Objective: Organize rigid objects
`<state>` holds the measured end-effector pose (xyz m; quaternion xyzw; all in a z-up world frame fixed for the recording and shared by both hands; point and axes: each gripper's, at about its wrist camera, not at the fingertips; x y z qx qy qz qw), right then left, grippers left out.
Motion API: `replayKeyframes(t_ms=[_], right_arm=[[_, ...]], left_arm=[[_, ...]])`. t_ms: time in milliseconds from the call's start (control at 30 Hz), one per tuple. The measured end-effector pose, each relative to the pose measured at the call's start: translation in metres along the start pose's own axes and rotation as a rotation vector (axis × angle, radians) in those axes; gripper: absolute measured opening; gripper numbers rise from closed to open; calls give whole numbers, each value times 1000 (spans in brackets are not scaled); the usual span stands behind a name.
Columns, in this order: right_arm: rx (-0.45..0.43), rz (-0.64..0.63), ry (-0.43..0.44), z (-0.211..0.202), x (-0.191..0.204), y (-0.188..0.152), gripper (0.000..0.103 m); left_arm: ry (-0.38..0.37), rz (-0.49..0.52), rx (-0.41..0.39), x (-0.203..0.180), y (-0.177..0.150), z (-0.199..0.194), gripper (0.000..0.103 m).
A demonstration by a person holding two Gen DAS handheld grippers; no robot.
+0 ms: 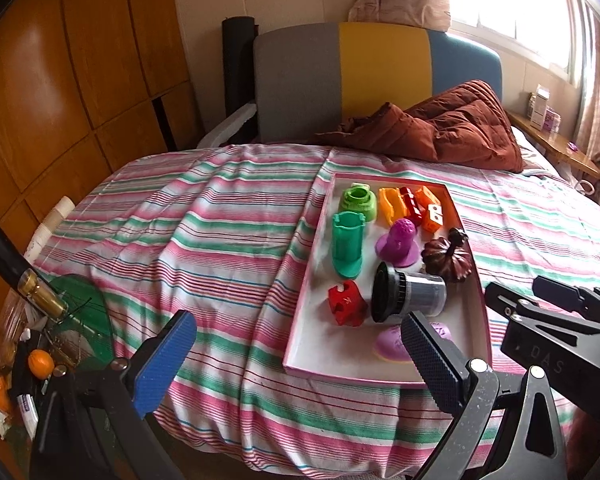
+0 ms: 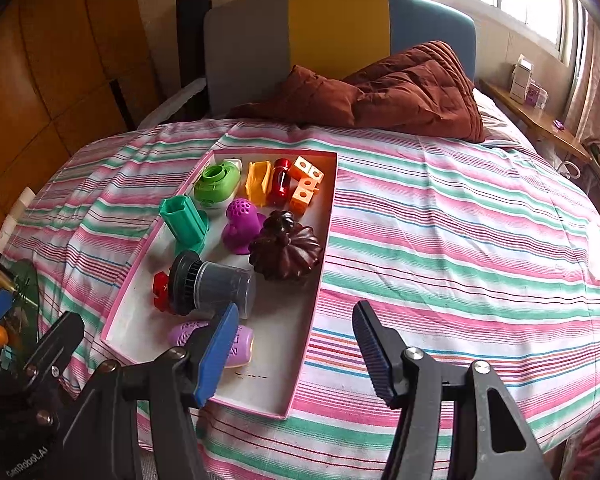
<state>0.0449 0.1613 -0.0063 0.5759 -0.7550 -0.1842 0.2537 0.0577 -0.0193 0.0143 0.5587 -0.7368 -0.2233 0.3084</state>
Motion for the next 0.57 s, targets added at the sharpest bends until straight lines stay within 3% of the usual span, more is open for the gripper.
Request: replayKeyframes(t_ms=[200,567], right_arm=[[3,6,-2,1,-2,1,60],[11,18,-2,3,-5,2,60]], left_arm=[[-39,-2,22,-3,1,3,103],[1,10,23,-7,0,6,103]])
Point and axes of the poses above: each gripper's, at about its wrist camera, not at the fingertips, and z roughly the way its jaws point, x to its left, y to its top, and after that the axes turned 10 degrees about z, right-handed
